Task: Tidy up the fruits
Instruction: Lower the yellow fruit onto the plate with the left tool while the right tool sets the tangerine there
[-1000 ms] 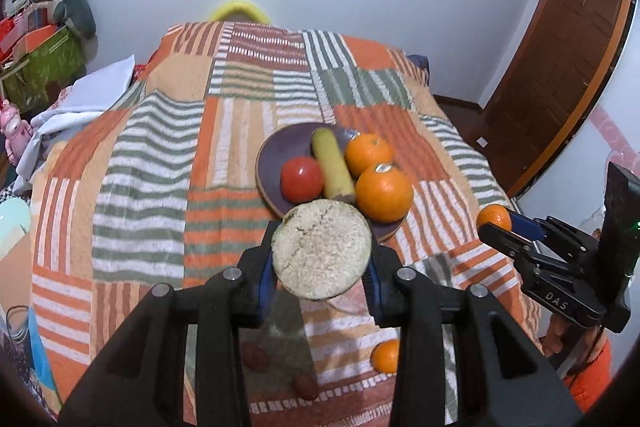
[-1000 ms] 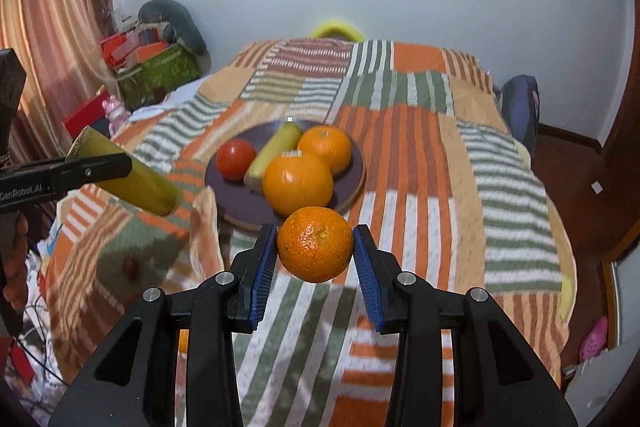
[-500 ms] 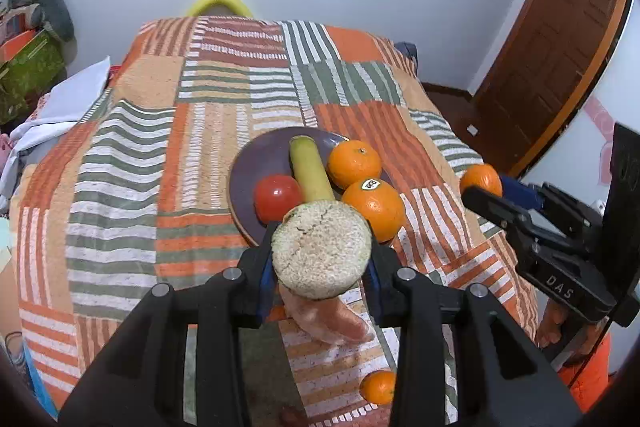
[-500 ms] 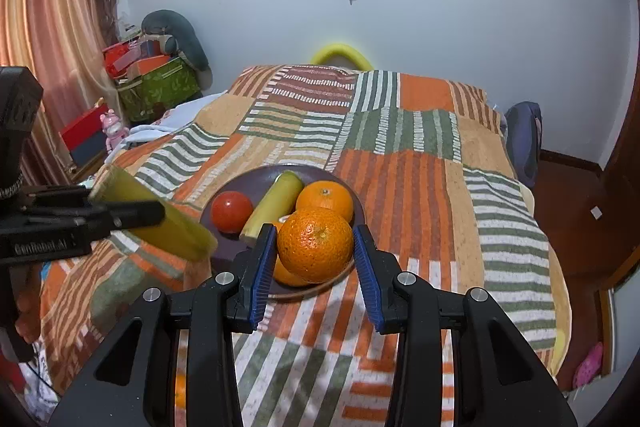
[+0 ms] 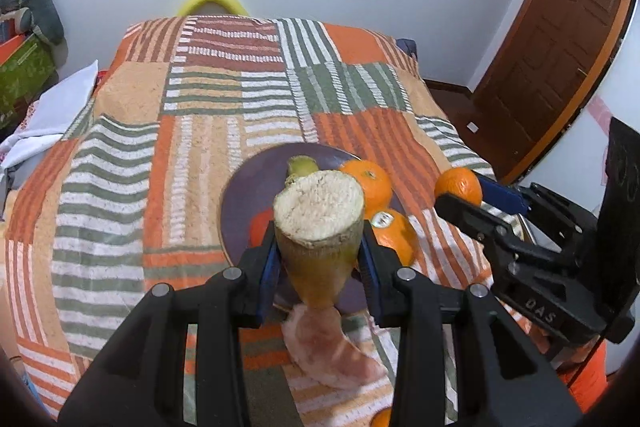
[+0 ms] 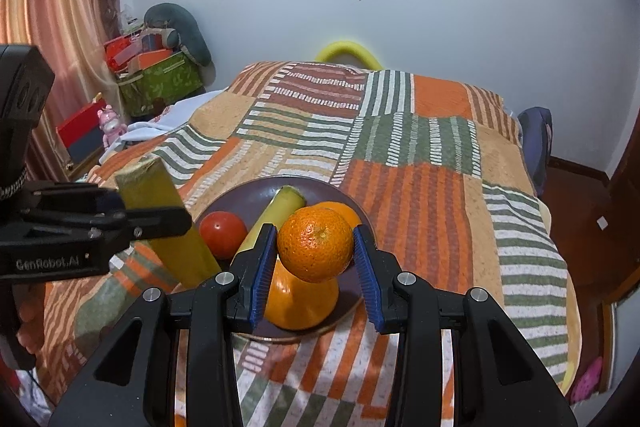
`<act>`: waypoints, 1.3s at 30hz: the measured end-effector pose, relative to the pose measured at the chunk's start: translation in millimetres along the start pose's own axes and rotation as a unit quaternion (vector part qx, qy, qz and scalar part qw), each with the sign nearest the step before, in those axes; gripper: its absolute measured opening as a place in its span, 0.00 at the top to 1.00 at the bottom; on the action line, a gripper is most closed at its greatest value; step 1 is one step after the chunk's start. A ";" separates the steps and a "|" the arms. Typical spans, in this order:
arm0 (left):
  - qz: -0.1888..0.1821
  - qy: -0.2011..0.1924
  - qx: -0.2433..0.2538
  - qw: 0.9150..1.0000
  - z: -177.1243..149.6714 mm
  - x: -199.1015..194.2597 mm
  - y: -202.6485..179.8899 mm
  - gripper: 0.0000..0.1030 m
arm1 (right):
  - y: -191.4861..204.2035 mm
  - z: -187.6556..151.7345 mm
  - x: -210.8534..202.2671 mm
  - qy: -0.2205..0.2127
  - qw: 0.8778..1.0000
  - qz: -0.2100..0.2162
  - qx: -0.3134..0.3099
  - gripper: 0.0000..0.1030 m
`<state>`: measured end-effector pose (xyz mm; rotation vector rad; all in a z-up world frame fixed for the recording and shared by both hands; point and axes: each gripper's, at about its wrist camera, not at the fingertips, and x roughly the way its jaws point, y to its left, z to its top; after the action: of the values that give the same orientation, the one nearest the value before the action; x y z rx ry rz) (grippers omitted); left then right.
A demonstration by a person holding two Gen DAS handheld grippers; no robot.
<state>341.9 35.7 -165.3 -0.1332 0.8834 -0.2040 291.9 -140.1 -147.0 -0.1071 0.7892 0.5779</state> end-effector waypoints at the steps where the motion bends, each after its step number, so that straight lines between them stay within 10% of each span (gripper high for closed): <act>1: 0.002 0.000 -0.001 1.000 1.5 1.1 1.9 0.65 | 0.6 1.0 1.4 0.000 1.000 0.001 -0.001 0.65; 35: -0.019 0.028 -0.056 0.998 36.3 74.9 29.9 0.64 | 10.2 5.5 72.1 0.056 0.998 0.035 -0.016 0.65; 39: -0.011 0.027 -0.046 0.999 34.5 72.0 26.8 0.64 | 9.3 5.2 69.6 0.052 0.998 0.033 -0.013 0.52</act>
<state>416.4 46.1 -203.0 -0.2236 0.9447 -0.1886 329.2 -99.4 -190.7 -0.1365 0.8883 0.6496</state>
